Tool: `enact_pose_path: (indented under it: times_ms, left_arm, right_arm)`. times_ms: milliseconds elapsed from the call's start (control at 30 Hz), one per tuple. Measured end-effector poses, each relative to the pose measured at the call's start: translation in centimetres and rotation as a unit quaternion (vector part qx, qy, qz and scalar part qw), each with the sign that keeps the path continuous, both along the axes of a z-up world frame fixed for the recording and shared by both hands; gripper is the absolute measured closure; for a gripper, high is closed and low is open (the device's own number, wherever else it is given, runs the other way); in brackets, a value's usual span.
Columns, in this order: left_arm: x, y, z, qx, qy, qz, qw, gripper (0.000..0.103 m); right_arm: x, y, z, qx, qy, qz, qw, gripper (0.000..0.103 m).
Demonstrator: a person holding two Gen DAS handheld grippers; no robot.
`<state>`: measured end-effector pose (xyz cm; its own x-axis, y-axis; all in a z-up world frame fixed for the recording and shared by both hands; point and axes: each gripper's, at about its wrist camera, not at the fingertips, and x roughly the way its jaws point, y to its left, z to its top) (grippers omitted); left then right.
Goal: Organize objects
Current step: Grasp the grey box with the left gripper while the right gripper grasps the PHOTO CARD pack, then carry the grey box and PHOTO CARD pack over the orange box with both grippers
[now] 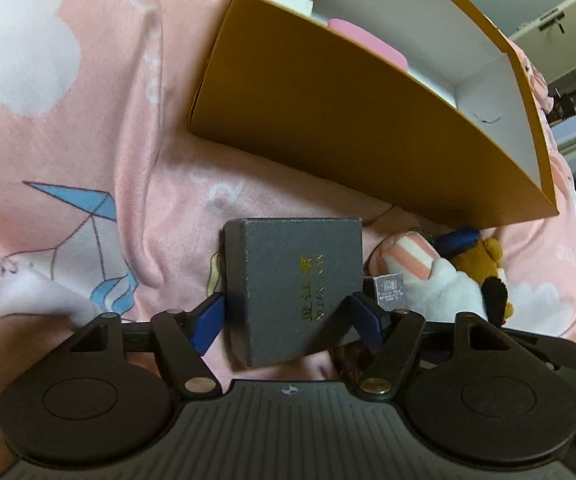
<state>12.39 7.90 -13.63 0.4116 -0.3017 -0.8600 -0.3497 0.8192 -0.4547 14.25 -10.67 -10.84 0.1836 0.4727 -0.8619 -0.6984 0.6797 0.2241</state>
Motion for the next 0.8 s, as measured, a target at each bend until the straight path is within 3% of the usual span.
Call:
enact_pose_path:
  times_ms: [100,333,533,800]
  left_arm:
    - [0.1,0.1,-0.3,-0.006,0.001,0.005,1.0000,0.024]
    - [-1.5,0.5,1.2,0.001,-0.023,0.021,0.9995,0.051]
    - [-3.3,0.8,3.3,0.019,-0.066,0.010,0.9976,0.060]
    - [-4.6,1.0,6.1,0.018,-0.112,0.001,0.9935,0.061]
  right_arm:
    - [0.2,0.1,-0.1,-0.003,-0.002,0.001,1.000,0.073]
    - [0.1,-0.7,0.6,0.004,0.001,-0.013,1.000,0.074]
    - [0.0,-1.8,2.2,0.020,-0.009,-0.026,0.999,0.076]
    - [0.4,-2.8,4.7,0.056,-0.024,-0.044,0.997,0.078]
